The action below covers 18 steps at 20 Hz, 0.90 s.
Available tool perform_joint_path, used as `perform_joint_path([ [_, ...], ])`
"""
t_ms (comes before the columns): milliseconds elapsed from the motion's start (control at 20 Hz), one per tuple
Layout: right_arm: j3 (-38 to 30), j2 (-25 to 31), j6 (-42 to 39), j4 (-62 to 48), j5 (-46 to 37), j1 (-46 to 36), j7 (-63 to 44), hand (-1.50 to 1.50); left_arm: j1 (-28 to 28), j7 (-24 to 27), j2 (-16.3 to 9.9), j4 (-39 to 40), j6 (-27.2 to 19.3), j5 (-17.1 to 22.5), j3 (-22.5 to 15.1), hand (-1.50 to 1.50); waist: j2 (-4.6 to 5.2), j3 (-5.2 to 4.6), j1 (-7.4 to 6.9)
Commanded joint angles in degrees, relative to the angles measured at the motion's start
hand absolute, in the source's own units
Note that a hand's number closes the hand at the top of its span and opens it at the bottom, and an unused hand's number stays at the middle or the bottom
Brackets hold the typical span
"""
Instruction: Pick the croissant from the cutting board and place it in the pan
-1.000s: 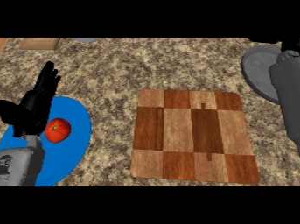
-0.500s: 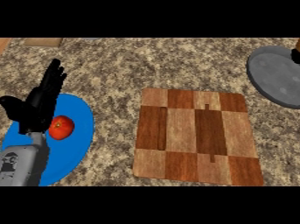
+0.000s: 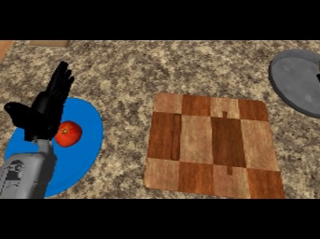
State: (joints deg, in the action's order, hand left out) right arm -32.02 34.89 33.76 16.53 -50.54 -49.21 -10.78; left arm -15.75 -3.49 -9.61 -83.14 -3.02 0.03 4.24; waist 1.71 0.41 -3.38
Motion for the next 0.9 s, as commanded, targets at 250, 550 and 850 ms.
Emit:
perform_joint_path([
  [250, -8.0, 0.1, -9.9, -4.1, 10.0, 1.4, 12.7, -1.50, 0.2, 1.1, 0.5, 0.8, -0.1, 0.0, 0.1, 0.00, 0.09, 0.00, -0.16],
  [550, -13.4, -2.5, -1.5, 0.0, 16.0, 4.0, 24.3, -1.50, 2.0, 0.5, -0.1, -0.9, 0.4, 0.5, 0.6, 0.00, -0.52, -0.07, 0.57],
  [850, -19.3, -2.7, -9.5, 3.4, 25.9, 7.6, 33.5, -1.50, 1.5, -1.8, -0.7, -1.3, -1.2, -0.4, 1.5, 0.00, -1.55, -0.31, 2.97],
])
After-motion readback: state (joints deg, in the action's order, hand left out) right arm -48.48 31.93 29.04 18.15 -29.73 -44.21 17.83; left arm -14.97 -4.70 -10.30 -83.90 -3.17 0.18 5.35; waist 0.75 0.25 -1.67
